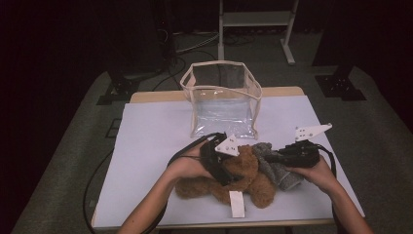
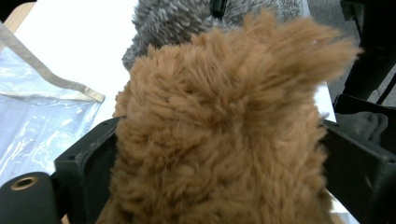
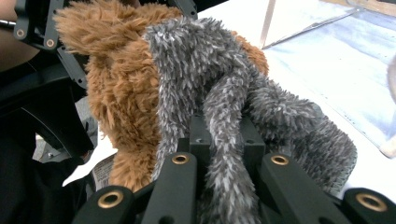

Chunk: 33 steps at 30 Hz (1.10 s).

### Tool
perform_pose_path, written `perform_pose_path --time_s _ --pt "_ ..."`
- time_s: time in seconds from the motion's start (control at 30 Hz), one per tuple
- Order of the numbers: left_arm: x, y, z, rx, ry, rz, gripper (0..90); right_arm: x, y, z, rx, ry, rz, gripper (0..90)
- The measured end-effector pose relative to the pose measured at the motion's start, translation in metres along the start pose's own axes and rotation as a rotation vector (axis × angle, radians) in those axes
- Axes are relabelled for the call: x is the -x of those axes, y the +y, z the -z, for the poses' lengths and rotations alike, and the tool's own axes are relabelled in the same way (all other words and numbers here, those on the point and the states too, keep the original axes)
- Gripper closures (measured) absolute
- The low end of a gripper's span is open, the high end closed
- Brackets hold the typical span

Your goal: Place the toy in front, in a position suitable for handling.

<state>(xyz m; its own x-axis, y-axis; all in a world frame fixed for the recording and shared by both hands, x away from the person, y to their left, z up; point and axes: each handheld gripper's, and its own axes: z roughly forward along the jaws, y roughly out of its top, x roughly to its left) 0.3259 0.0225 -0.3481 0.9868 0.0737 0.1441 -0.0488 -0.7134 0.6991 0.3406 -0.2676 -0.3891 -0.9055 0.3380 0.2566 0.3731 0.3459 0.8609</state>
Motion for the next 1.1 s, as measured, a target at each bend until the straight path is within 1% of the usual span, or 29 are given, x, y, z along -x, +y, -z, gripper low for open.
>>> perform_pose_path --time_s 0.03,0.1,0.17,0.23,0.3,0.33,0.37,0.43,0.5,0.57,0.6,0.63,0.67,0.8,0.87,0.93,1.0,1.1 --pt "0.000 0.001 -0.001 -0.004 -0.003 -0.003 6.5 0.001 -0.002 0.001 0.003 0.000 -0.001 80.1" --pt "0.001 0.004 0.000 0.008 -0.014 0.000 6.3 0.001 -0.005 0.003 0.005 0.000 -0.005 80.1" --pt "0.002 0.007 0.003 0.018 -0.014 -0.004 6.4 0.002 -0.008 0.004 0.009 0.000 -0.012 80.1" --pt "0.002 0.010 0.004 0.017 -0.019 -0.007 6.4 0.003 -0.009 0.005 0.011 0.002 -0.013 80.1" --pt "0.003 0.011 0.001 0.003 -0.022 -0.012 6.3 0.004 -0.013 0.006 0.015 0.003 -0.018 80.1" --pt "0.003 0.011 -0.004 -0.020 -0.009 -0.024 5.7 0.004 -0.013 0.006 0.018 0.004 -0.018 80.0" --pt "0.003 0.011 -0.007 -0.032 -0.001 -0.025 4.7 0.004 -0.012 0.006 0.019 0.005 -0.019 80.1" --pt "0.003 0.010 -0.013 -0.045 0.011 -0.018 3.4 0.004 -0.011 0.006 0.020 0.007 -0.012 80.0" --pt "0.003 0.010 -0.018 -0.053 0.013 -0.016 2.8 0.003 -0.011 0.006 0.019 0.006 -0.010 80.1" --pt "0.005 0.008 -0.022 -0.064 0.021 -0.025 2.7 0.003 -0.011 0.007 0.018 0.004 -0.011 80.1" --pt "0.006 0.007 -0.024 -0.078 0.023 -0.031 2.7 0.003 -0.011 0.007 0.019 0.004 -0.010 80.0" --pt "0.006 0.007 -0.024 -0.078 0.023 -0.031 2.5 0.003 -0.011 0.007 0.020 0.003 -0.011 80.1" --pt "0.007 0.007 -0.027 -0.098 0.021 -0.050 2.2 0.003 -0.012 0.007 0.020 0.004 -0.014 80.0" --pt "0.008 0.006 -0.031 -0.124 0.026 -0.068 2.2 0.003 -0.014 0.006 0.012 0.005 -0.017 80.0" --pt "0.008 0.005 -0.032 -0.142 0.018 -0.077 5.2 0.003 -0.014 0.004 0.008 0.010 -0.017 80.0" --pt "0.008 0.003 -0.033 -0.154 0.008 -0.082 11.7 0.002 -0.014 0.003 0.003 0.012 -0.015 80.0" --pt "0.007 0.002 -0.032 -0.159 0.019 -0.076 18.2 0.002 -0.014 0.003 0.002 0.013 -0.016 79.9" --pt "0.003 0.002 -0.028 -0.140 0.036 -0.053 30.5 0.003 -0.014 0.003 0.005 0.011 -0.017 79.9"
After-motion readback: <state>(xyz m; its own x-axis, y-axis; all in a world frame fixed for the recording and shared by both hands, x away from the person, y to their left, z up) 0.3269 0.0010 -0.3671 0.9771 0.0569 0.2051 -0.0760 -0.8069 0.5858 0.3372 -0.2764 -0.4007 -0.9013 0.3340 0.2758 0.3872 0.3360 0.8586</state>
